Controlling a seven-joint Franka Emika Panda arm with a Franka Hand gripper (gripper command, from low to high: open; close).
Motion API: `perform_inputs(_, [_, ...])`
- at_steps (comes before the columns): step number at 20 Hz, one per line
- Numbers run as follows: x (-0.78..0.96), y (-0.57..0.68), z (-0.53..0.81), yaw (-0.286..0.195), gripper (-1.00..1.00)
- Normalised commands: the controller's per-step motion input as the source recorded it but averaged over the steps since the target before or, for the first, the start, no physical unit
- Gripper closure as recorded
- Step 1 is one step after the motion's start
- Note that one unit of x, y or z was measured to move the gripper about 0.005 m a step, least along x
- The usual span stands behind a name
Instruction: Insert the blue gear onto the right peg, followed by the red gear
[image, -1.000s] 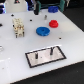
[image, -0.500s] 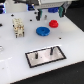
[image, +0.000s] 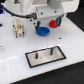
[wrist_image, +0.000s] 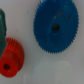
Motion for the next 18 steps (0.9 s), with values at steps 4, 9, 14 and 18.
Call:
perform_inputs(4, [-0.17,-0.02,-0.43,0.0,-1.0])
perform_inputs(9, [-0.23,-0.04,-0.26,0.0,-1.0])
perform_inputs(14, [-0.45,-0.01,0.04,0.0,-1.0])
perform_inputs(18, [-0.33,-0.1,-0.12,0.0,-1.0])
